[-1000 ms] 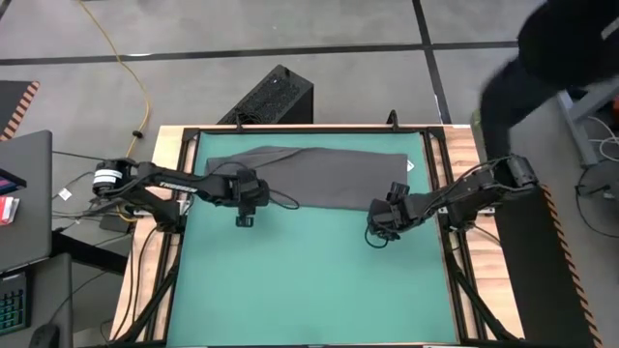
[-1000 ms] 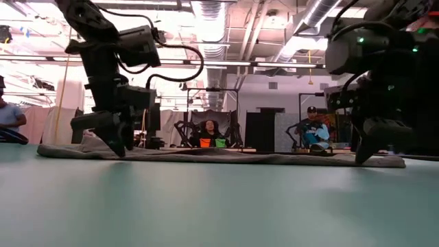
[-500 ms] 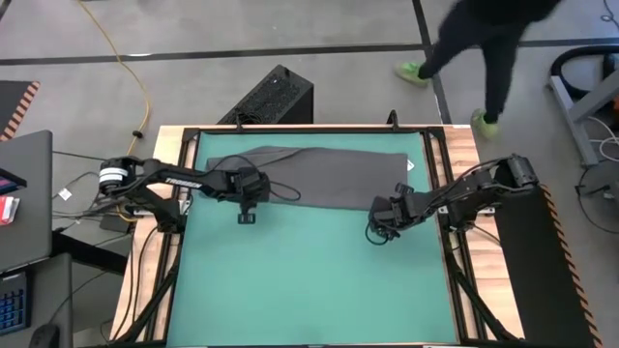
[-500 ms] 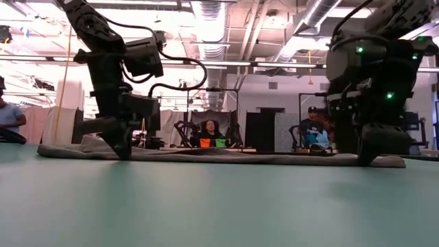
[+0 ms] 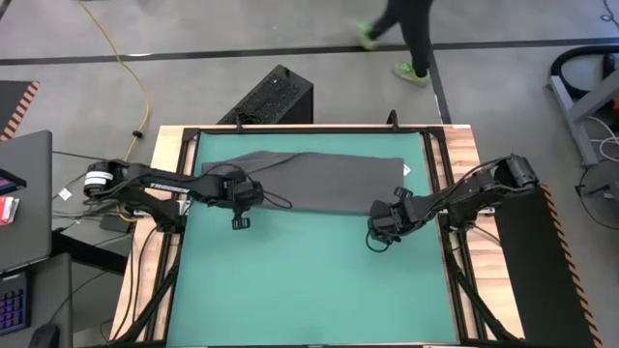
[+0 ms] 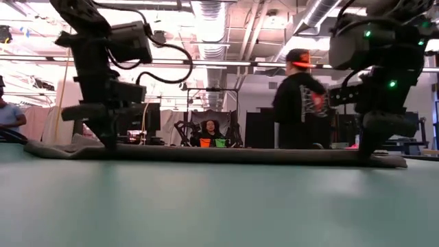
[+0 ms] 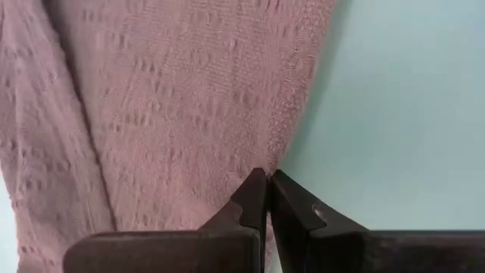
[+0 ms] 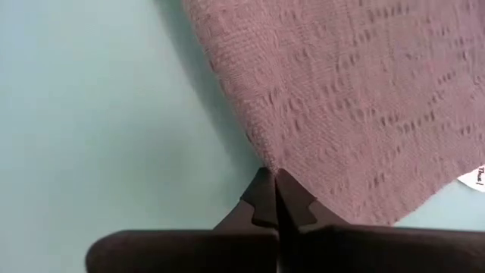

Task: Roll towel
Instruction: Roll the gray towel

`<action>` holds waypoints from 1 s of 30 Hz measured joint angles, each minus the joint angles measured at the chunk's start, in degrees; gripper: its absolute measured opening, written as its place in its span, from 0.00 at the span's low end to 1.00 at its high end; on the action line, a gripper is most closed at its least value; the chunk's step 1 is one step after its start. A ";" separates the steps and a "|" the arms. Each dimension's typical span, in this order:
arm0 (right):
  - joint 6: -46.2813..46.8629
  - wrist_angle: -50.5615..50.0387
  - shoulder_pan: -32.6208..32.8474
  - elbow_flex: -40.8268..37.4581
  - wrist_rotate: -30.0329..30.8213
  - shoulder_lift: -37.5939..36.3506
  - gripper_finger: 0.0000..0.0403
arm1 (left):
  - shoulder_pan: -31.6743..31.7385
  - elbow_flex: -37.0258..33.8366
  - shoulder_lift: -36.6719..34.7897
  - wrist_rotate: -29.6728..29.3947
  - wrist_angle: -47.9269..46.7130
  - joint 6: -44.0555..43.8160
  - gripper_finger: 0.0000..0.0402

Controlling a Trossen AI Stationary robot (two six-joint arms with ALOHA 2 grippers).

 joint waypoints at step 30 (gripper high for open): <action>27.81 4.69 27.09 0.48 -7.38 -0.07 0.25 | -22.42 0.07 -0.09 9.57 1.17 -15.05 0.25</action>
